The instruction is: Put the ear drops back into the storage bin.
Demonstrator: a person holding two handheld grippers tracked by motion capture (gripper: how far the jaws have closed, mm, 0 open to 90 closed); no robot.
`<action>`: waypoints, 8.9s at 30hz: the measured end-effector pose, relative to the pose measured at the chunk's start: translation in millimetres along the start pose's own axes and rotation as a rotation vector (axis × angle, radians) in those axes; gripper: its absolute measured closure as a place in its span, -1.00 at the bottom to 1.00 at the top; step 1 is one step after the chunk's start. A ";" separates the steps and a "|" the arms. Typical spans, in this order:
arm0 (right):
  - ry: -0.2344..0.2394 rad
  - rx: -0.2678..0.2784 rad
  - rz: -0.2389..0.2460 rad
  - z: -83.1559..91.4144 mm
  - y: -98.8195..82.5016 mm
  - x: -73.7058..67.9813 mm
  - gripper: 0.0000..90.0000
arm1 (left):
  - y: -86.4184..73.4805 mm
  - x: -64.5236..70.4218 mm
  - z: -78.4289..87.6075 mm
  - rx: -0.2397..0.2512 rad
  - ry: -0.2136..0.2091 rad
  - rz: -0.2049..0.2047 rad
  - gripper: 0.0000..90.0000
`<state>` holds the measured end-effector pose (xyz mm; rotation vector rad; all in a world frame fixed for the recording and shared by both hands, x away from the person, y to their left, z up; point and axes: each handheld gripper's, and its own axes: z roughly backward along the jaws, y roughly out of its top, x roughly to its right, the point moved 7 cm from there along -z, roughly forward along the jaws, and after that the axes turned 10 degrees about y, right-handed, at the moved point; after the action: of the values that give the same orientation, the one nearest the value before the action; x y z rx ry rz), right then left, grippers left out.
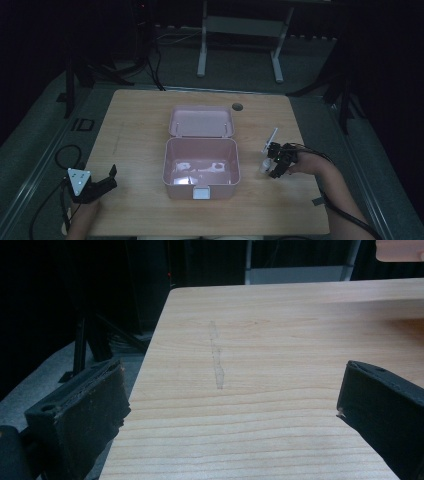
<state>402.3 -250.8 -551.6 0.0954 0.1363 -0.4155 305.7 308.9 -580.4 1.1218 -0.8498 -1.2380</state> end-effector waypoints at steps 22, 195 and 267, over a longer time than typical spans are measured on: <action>-0.003 -0.061 0.039 -23.5 25.4 9.9 0.11 | 0.0 0.3 0.2 0.001 -0.003 -0.001 -0.99; -0.007 -0.203 0.400 16.3 154.1 -115.5 0.02 | 0.0 0.1 -0.1 0.001 -0.002 0.000 -0.99; -0.160 0.601 -0.179 -7.4 32.4 0.5 -0.69 | 0.0 0.2 -0.1 -0.001 -0.001 0.000 -0.99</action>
<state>415.2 -220.6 -556.9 0.6431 -0.1438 -0.6314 305.8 308.7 -580.5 1.1206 -0.8502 -1.2394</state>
